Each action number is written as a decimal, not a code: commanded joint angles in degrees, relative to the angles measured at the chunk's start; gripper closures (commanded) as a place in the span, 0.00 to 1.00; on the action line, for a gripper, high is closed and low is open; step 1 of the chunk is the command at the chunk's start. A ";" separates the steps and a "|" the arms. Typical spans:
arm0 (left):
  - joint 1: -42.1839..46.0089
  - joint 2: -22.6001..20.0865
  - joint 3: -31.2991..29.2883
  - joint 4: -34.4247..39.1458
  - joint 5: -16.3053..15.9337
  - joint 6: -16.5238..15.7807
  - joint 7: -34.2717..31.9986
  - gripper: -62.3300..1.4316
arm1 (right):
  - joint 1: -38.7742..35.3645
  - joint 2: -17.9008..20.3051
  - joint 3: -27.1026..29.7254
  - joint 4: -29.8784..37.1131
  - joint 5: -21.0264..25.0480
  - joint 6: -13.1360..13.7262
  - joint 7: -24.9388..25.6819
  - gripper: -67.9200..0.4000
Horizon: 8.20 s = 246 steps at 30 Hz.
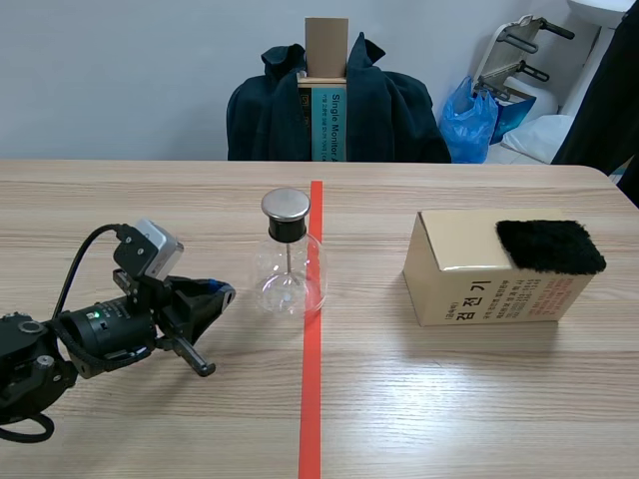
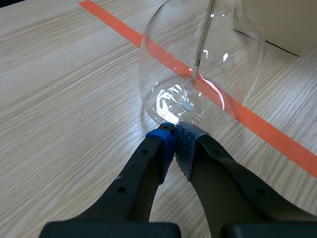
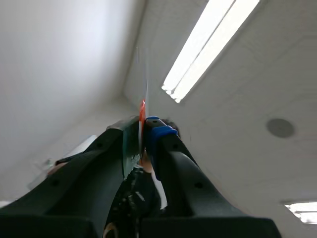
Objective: Do the electroscope experiment.
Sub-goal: 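Move the plate toward and away from the electroscope, then rub the plate on the fur, then bring the plate to the electroscope and point at the metal foil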
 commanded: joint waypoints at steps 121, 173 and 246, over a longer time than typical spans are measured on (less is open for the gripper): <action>60.11 -29.29 -36.61 57.53 -11.32 -0.61 -3.34 0.00 | -6.97 -17.79 11.43 -45.24 -38.42 -0.02 12.76 0.98; 60.11 -29.29 -36.61 57.53 -9.60 -0.63 -3.34 0.00 | -7.89 -18.93 9.84 -45.24 -36.30 1.42 19.78 0.98; 16.70 -17.16 -12.59 29.40 -5.88 -4.26 3.45 0.93 | -0.94 -5.27 21.68 12.74 -13.03 -6.19 -5.81 0.98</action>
